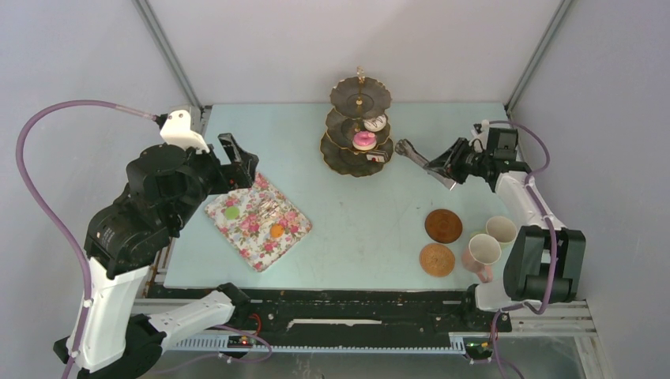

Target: Serve the afternoon tea

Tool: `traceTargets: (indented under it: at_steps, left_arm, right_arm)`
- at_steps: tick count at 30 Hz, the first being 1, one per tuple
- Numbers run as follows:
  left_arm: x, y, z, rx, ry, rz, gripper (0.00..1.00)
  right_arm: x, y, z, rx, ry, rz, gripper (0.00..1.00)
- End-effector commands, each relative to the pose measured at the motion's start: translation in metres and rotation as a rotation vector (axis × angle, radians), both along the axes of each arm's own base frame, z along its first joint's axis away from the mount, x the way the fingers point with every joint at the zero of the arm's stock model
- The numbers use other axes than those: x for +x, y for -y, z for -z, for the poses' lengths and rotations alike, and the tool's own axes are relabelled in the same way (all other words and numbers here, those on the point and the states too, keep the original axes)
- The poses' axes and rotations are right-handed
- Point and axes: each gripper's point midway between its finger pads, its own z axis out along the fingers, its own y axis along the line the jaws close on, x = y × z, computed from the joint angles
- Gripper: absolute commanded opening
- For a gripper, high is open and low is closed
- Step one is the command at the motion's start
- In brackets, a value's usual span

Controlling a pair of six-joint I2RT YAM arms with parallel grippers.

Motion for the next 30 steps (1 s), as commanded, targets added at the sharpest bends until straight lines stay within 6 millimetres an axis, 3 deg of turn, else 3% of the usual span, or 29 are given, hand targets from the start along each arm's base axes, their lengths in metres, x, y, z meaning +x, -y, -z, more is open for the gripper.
traceTargets:
  at_steps: [1, 8, 14, 18, 22, 30]
  left_arm:
    - [0.002, -0.001, -0.014, -0.013, 0.042, -0.011, 0.92]
    - [0.003, 0.002, -0.011, -0.018, 0.033, -0.001, 0.92]
    - [0.004, 0.009, -0.01, -0.032, 0.021, 0.019, 0.92]
    - [0.002, 0.009, -0.012, -0.039, 0.021, 0.024, 0.91]
    - [-0.002, 0.005, -0.014, -0.046, 0.025, 0.015, 0.91]
    - [-0.008, -0.003, -0.015, -0.046, 0.021, -0.002, 0.91]
  right_arm:
    - [-0.042, -0.02, -0.005, -0.131, 0.052, -0.149, 0.3]
    - [-0.105, -0.063, -0.006, -0.185, 0.144, -0.306, 0.34]
    - [-0.14, -0.147, -0.024, -0.16, 0.329, -0.512, 0.35]
    - [-0.144, -0.2, -0.04, -0.124, 0.44, -0.604, 0.36]
    - [-0.138, -0.247, -0.041, -0.177, 0.497, -0.68, 0.36]
    - [-0.11, -0.317, -0.024, -0.252, 0.482, -0.768, 0.38]
